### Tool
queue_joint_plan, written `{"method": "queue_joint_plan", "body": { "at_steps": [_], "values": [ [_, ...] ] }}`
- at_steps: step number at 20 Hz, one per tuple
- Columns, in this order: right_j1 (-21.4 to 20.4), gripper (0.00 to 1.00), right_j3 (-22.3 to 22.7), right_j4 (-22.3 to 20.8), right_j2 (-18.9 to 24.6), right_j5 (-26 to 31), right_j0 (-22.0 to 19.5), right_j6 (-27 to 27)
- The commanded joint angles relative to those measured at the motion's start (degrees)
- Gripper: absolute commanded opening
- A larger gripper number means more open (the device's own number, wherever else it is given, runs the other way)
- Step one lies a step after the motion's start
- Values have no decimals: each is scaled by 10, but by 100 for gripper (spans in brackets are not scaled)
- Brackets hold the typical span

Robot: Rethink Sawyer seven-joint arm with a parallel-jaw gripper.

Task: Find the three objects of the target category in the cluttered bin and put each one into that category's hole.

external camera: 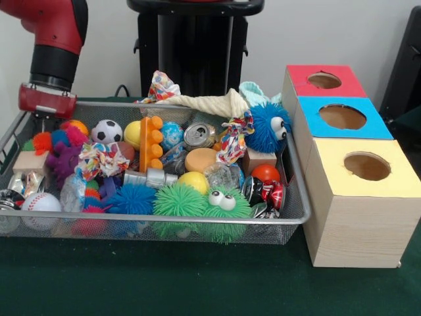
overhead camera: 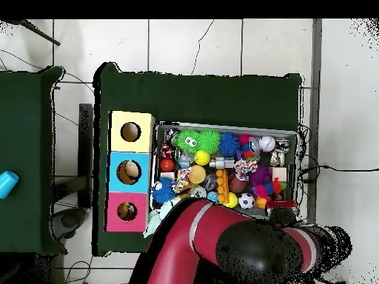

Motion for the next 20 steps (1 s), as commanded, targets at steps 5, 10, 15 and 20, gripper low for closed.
{"method": "queue_joint_plan", "body": {
  "at_steps": [5, 10, 15, 20],
  "values": [
    [25, 0, -112, -48, 113, -8, -11, 33],
    [-18, 0, -82, -141, 133, -13, 10, 149],
    [-84, 0, -30, -242, 177, -24, 23, 320],
    [-135, 0, 15, -301, 229, -43, 19, 458]
  ]
}}
